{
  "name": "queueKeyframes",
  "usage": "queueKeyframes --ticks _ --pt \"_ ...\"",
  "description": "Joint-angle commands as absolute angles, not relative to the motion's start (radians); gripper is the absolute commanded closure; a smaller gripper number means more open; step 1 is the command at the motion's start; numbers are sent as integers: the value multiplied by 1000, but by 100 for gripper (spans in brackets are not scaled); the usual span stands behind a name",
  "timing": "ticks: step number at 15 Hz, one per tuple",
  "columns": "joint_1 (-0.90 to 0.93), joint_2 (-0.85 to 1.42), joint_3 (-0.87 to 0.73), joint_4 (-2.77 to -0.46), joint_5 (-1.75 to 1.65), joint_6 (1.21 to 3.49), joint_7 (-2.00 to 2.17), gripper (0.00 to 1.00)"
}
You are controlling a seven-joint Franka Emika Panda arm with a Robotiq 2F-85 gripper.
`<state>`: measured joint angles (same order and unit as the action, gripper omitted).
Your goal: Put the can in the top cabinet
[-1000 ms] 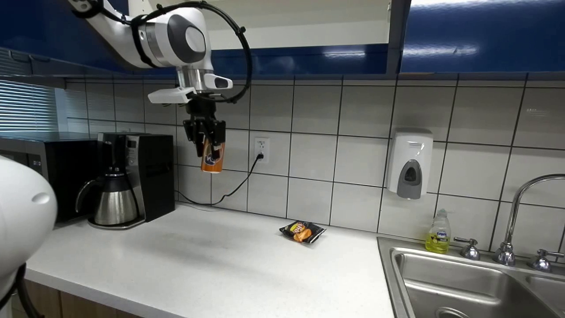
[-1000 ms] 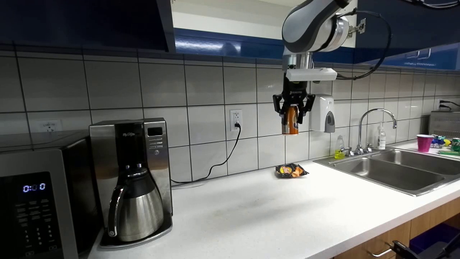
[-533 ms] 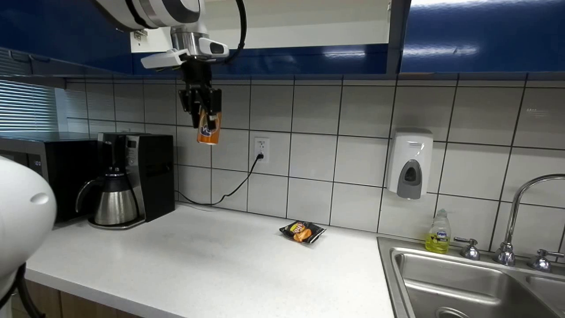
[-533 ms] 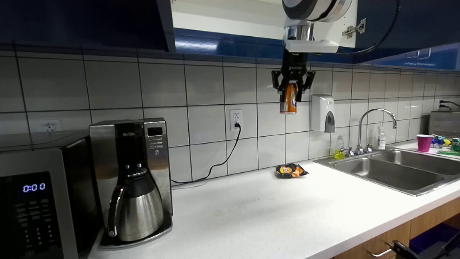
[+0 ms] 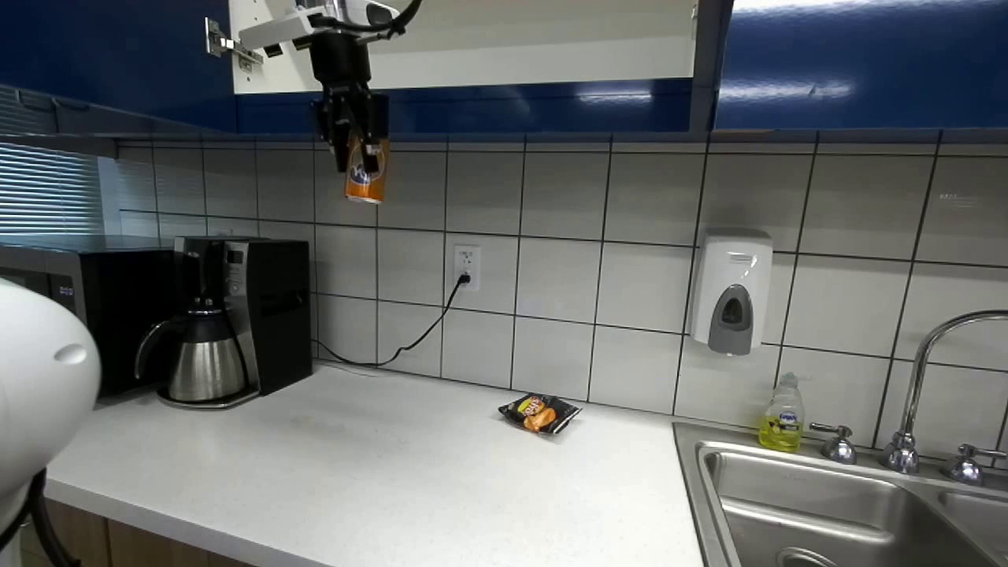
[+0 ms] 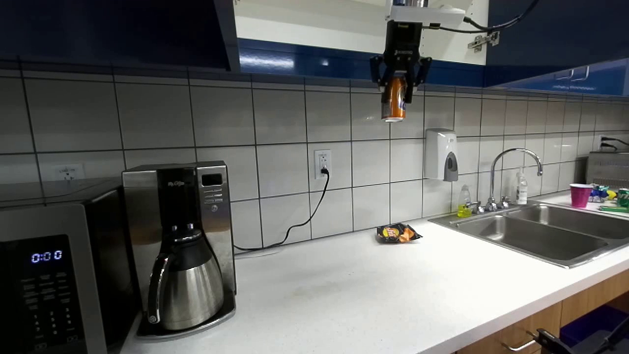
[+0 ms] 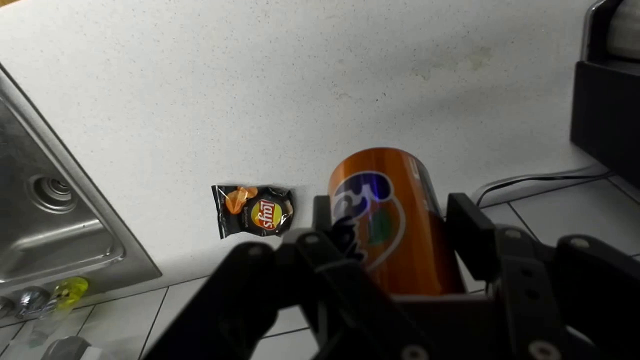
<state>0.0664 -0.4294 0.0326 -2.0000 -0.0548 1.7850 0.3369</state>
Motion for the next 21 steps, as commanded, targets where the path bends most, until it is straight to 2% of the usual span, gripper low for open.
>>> queueKeyframes --ticks 1,21 --pt "31 -391 58 -1858 -33 1678 348 65" --pt "39 -146 70 -1263 -55 1414 419 65"
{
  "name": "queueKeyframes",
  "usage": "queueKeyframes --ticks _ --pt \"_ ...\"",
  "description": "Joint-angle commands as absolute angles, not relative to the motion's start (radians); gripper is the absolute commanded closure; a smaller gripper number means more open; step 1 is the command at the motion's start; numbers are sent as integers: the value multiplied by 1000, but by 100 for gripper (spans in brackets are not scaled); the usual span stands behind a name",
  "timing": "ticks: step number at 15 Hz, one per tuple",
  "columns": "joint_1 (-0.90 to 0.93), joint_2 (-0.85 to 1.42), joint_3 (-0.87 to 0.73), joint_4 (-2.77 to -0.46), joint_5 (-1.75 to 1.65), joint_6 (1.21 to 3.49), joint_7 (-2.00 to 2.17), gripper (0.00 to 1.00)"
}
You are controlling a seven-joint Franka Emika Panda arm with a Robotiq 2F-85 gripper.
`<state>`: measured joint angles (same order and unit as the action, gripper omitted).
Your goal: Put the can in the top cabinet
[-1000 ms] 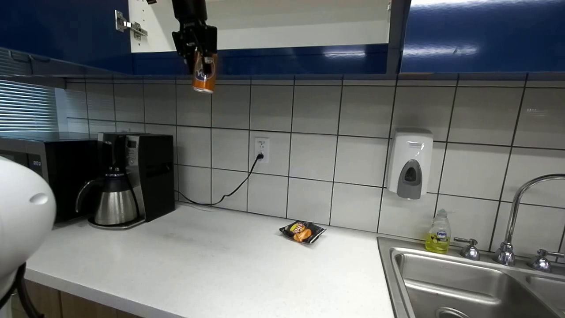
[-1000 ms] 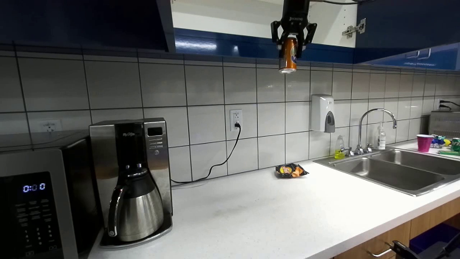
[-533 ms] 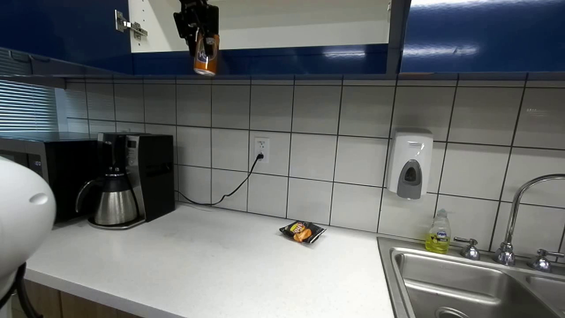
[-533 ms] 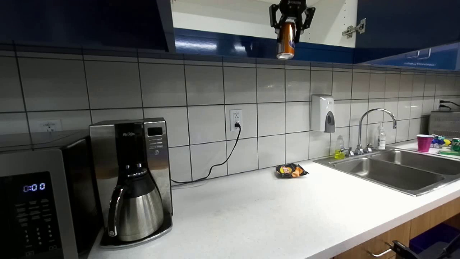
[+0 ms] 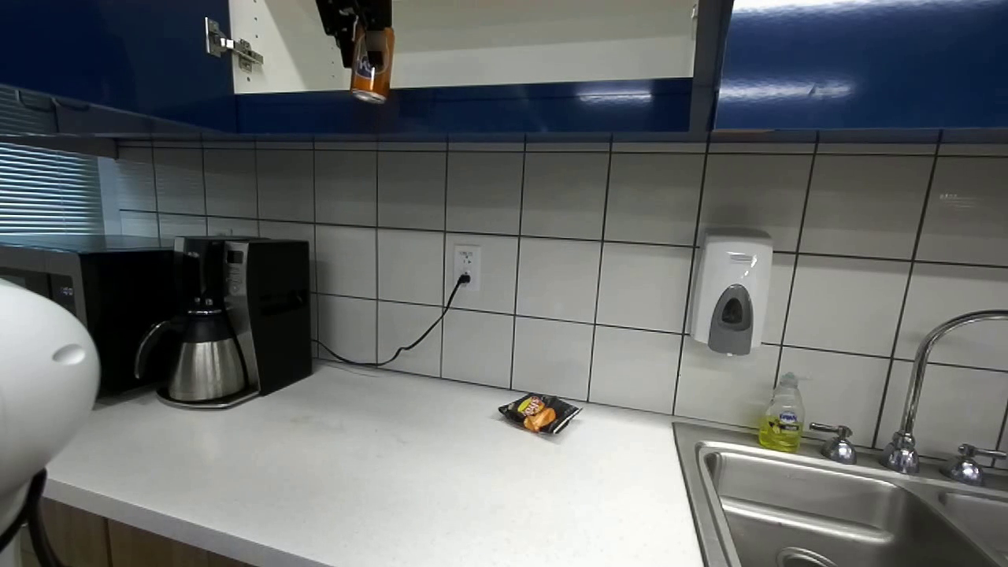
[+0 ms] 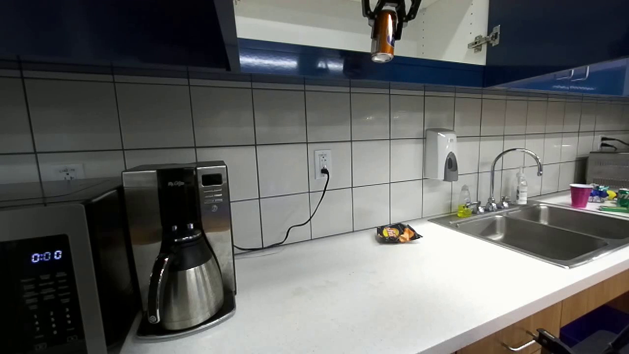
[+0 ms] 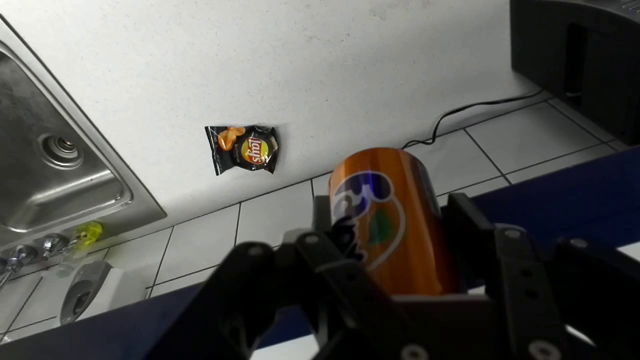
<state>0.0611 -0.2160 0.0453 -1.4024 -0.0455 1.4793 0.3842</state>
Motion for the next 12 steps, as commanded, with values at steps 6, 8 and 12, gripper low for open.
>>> queueKeyframes --ticks 6,8,12 --pt "50 -64 69 -1102 -67 1355 446 65" --pt "67 -46 59 -1063 -74 1343 455 65" --pt "73 6 56 -974 -73 1319 470 65"
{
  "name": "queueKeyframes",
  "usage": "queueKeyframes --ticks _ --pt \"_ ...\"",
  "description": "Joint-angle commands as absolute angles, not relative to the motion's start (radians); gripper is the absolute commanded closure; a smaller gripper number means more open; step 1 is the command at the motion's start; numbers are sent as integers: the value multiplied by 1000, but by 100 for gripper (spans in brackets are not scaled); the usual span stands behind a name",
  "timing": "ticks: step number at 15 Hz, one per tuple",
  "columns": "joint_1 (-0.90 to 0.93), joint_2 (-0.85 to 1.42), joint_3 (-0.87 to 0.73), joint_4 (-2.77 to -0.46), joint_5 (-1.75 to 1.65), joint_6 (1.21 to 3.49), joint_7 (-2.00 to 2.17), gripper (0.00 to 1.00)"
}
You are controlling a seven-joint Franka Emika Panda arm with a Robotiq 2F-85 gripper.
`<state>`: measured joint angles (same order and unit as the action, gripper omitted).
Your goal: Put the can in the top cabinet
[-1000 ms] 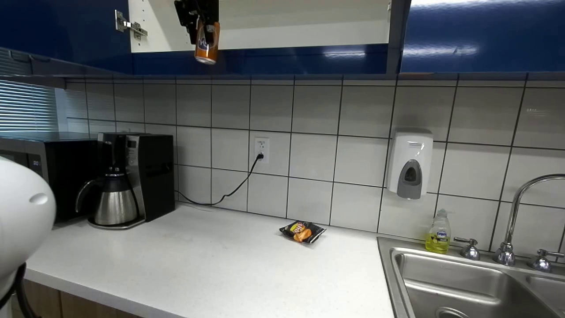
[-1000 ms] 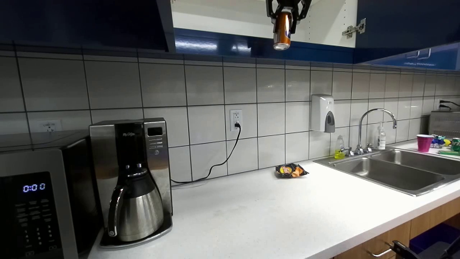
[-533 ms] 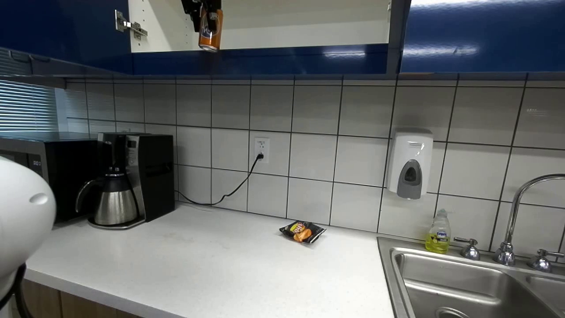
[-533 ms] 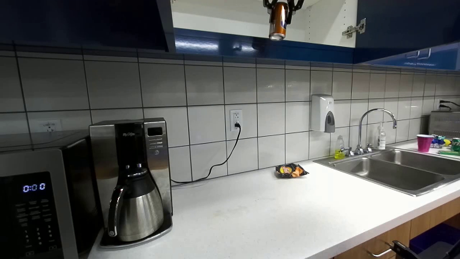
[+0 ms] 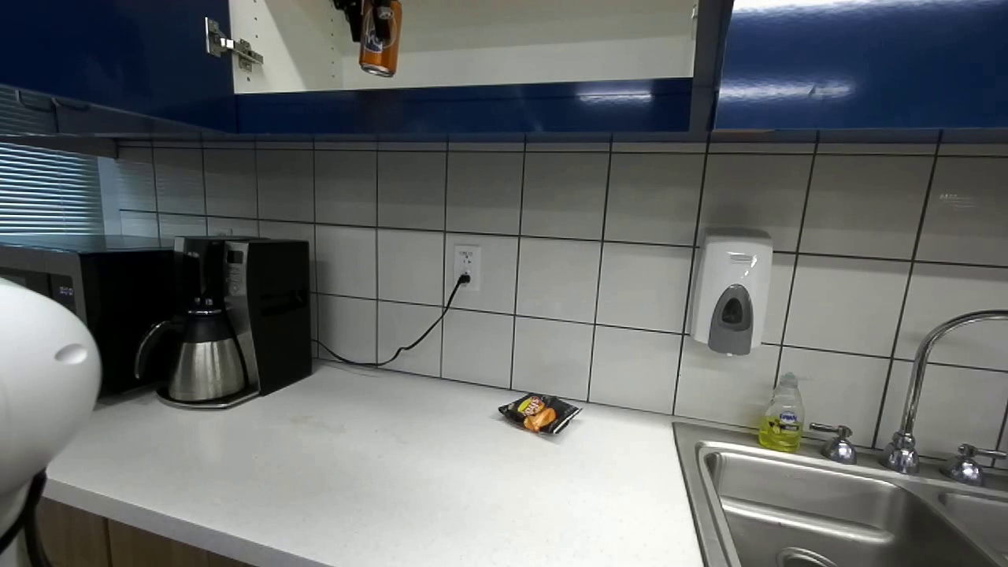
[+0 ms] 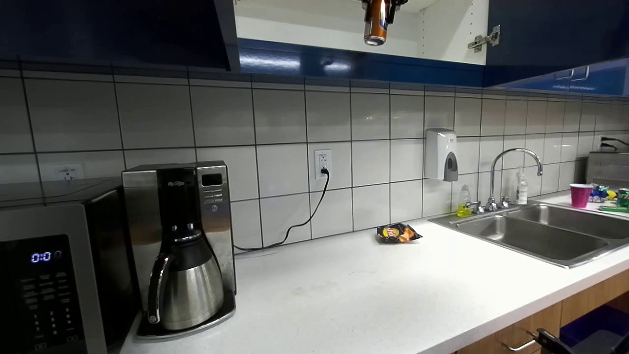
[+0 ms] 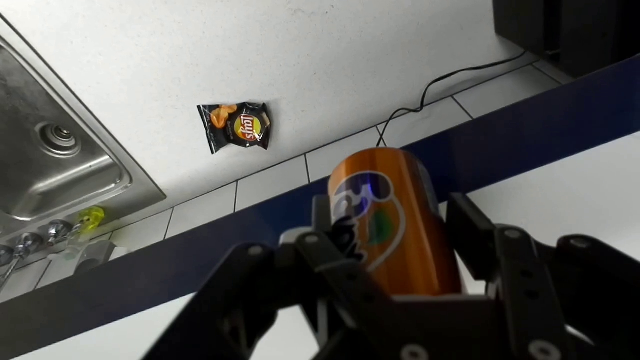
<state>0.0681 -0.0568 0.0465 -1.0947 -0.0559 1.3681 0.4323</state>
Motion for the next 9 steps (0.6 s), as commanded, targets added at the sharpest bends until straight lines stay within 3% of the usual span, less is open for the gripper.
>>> queueKeyframes --ticks 1,9 --pt "73 22 54 -949 -71 1310 471 65" --pt "73 152 44 -778 -79 1258 501 65"
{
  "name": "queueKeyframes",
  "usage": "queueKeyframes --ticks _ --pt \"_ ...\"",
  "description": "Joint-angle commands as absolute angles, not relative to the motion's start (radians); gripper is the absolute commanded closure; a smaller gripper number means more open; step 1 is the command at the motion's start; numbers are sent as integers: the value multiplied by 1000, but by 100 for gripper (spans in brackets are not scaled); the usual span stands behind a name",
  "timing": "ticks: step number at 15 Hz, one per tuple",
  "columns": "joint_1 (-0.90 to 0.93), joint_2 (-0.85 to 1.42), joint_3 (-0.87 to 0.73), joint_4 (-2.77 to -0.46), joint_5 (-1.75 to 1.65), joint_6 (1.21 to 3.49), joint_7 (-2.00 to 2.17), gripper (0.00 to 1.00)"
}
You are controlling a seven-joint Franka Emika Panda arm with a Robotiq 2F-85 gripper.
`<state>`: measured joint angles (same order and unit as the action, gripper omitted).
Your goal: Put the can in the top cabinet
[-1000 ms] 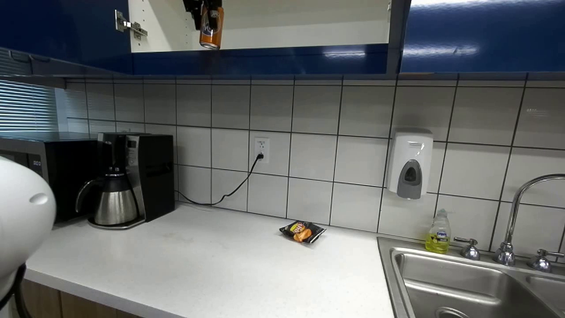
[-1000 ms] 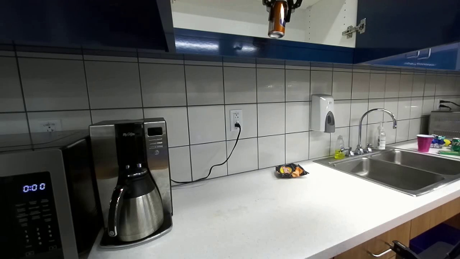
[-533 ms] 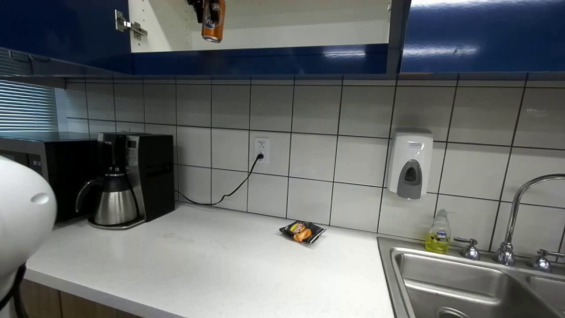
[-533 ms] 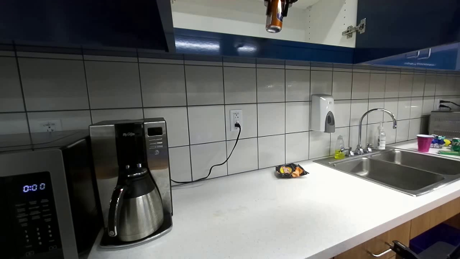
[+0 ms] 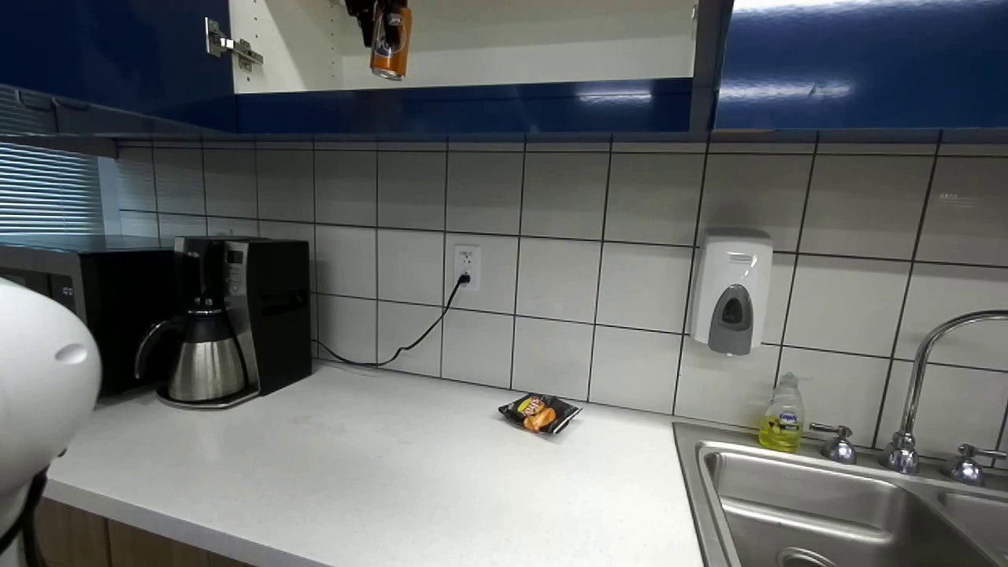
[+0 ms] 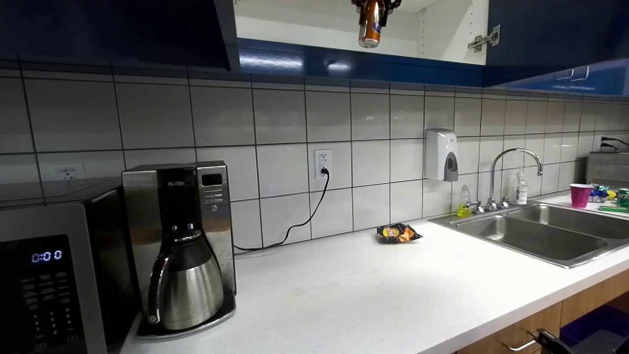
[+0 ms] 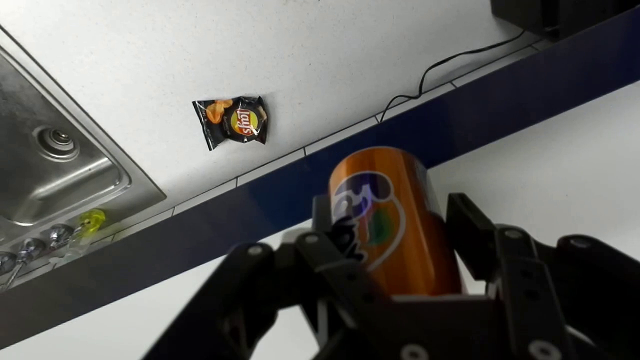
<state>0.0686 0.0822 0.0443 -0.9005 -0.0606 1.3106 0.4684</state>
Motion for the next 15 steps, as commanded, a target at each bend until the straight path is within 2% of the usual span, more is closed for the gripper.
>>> queueKeyframes --ticks 1,15 --pt "73 168 42 -758 -83 1252 504 65" --pt "71 303 -1 -587 -102 1206 532 65"
